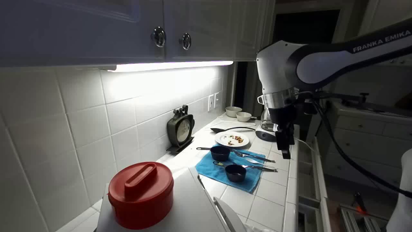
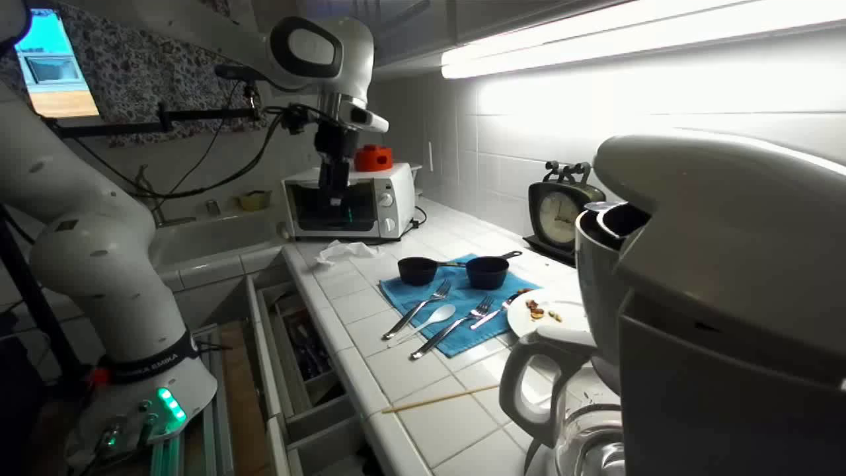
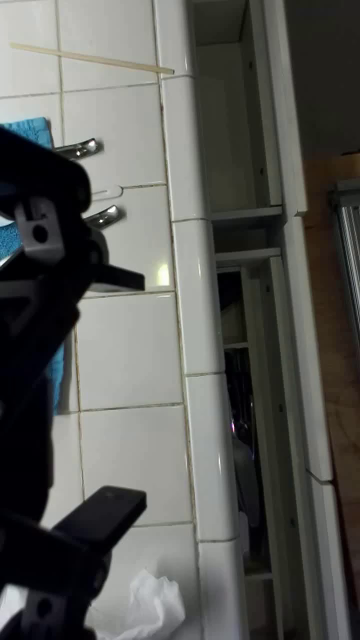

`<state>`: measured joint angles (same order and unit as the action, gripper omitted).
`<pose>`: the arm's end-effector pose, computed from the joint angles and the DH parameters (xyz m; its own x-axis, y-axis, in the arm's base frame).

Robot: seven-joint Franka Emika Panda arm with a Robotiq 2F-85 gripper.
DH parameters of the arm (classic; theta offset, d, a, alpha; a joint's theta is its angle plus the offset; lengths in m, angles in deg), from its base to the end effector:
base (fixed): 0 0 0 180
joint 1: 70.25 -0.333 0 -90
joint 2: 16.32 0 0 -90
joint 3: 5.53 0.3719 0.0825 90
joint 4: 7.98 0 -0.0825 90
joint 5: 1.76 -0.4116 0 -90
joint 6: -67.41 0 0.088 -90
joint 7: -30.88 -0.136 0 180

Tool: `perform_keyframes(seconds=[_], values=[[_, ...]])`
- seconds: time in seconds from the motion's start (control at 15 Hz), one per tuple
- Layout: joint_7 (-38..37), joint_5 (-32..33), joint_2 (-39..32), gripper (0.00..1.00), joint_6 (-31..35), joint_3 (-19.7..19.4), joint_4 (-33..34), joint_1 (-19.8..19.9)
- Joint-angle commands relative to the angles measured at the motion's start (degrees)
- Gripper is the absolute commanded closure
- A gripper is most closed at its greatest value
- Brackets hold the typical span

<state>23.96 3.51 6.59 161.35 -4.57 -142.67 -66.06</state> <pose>0.3851 -0.0332 0.4757 0.9407 -0.1702 -0.2934 -0.1377 -0.9822 0.1281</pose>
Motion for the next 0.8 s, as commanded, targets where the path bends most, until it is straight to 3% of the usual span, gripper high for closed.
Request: perform_keyframes(seconds=[0.0, 0.4, 0.73], values=[[-0.2, 0.2, 0.0, 0.0, -0.1, -0.5, 0.1, -0.6], [-0.2, 0.2, 0.0, 0.0, -0.1, -0.5, 0.1, -0.6], [2.2, 1.9, -4.6, 0.0, 17.3, -4.7, 1.0, 2.0]])
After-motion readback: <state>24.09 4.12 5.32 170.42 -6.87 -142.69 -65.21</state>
